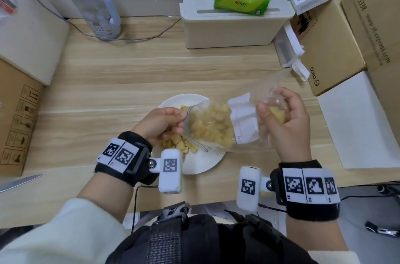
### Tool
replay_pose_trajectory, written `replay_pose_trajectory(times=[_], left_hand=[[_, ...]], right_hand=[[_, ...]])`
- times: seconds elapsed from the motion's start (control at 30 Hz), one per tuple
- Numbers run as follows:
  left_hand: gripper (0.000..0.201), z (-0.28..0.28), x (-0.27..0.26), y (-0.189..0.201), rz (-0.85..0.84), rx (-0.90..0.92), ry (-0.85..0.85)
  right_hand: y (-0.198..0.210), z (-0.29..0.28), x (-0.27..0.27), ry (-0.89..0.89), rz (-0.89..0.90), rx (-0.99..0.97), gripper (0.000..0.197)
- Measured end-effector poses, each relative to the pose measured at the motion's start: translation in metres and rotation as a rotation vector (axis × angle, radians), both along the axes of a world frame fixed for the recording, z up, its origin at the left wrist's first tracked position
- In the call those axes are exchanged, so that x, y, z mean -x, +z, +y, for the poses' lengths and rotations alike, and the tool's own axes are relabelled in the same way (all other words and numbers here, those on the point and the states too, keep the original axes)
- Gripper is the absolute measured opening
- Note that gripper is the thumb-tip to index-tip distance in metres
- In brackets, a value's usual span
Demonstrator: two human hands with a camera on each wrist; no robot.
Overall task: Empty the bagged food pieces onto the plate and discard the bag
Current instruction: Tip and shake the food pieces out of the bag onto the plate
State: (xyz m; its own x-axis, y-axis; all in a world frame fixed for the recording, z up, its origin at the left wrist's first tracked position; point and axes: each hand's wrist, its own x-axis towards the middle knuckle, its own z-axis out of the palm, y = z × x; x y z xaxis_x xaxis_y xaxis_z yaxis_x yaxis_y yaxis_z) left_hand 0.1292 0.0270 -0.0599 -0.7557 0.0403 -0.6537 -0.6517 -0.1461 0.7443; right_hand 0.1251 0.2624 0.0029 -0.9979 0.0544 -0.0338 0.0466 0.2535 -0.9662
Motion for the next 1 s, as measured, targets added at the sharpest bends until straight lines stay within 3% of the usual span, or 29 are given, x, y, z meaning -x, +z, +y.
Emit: replay_pose_trajectory(times=[0.13,0.23,0.4,0.47,0.63,0.87,0.93,1.0], left_hand=[[0.015,-0.003,-0.002,-0.009,-0.004,0.082,0.004],[0.016,-0.004,-0.002,-0.01,0.005,0.031,0.087],[0.018,-0.009,-0.002,-0.011,-0.006,-0.027,0.204],[0.018,-0.009,-0.002,-0.012,-0.016,-0.024,0.223],[0.018,-0.011,-0.001,-0.017,-0.034,-0.045,0.267],[0.016,-0.012,0.0,-0.02,-0.055,-0.071,0.284],[0.016,-0.013,-0.001,-0.022,-0.068,-0.087,0.299],[0.016,-0.014,0.0,-0.023,-0.079,-0.107,0.325]], right_hand=[[0.003,-0.009,-0.001,0.086,0.076,-0.015,0.041],[0.008,-0.013,-0.001,0.181,0.069,-0.008,0.049],[0.018,-0.007,-0.002,0.427,-0.113,0.065,0.094],[0.021,-0.005,-0.002,0.472,-0.151,0.094,0.103],[0.027,-0.008,-0.001,0.291,-0.081,0.051,0.087],[0.028,-0.016,0.002,0.203,0.025,-0.08,0.025],[0.031,-0.018,0.002,0.297,-0.019,-0.154,0.031],[0.035,-0.015,0.0,0.395,-0.11,-0.228,0.064]])
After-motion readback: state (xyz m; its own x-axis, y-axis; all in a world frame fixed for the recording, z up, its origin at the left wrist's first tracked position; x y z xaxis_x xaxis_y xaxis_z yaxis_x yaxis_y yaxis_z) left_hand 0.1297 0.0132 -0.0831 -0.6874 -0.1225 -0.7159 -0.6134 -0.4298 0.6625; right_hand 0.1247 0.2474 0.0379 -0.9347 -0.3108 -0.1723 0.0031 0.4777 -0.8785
